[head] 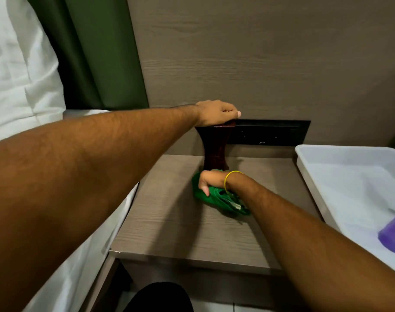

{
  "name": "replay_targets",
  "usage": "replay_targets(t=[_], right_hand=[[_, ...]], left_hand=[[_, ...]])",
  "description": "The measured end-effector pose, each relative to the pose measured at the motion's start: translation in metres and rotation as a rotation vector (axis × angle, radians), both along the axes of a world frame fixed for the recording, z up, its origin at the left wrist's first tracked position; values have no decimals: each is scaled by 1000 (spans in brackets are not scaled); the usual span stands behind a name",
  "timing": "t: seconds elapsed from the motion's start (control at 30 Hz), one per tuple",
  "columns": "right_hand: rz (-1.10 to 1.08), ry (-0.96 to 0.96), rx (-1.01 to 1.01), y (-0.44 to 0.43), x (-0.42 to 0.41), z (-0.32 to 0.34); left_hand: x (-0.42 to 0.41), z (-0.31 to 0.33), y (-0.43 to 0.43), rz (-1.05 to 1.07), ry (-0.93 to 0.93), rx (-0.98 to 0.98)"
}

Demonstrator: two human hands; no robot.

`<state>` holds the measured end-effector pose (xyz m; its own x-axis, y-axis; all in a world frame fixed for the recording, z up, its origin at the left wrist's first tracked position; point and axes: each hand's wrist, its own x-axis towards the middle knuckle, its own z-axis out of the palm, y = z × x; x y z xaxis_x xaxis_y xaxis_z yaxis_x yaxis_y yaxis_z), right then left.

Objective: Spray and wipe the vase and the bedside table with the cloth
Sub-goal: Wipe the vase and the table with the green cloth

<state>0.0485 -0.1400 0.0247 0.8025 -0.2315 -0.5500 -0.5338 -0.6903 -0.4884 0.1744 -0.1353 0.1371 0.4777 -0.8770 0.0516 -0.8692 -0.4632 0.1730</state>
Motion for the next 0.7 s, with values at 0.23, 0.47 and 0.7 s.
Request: replay_targets(t=[0.23,0.47,0.7], right_hand=[[-440,-378,805,-45,-54,-9],[-816,-669,1126,-85,-126,8],[-1118,-1036,745,-132,-173,61]], left_hand=[[7,-4,-3,-19,4,-4],[8,-3,-2,-26,45,-9],[8,-3,-1,-18,66,-15]])
